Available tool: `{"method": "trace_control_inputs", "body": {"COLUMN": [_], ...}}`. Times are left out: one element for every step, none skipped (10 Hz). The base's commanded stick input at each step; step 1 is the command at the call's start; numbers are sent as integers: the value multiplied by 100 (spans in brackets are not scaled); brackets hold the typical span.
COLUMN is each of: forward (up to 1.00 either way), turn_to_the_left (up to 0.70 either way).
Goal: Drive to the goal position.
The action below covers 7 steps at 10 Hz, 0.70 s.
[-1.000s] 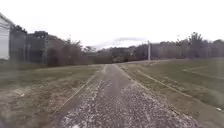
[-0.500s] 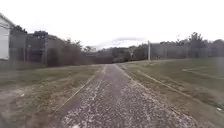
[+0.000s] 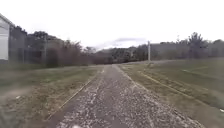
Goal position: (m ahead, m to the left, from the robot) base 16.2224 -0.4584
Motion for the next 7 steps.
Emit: {"method": "trace_control_inputs", "body": {"forward": [60,60,60,60,60,60,60], "turn_to_the_left": [15,15,15,15,12,0,0]}}
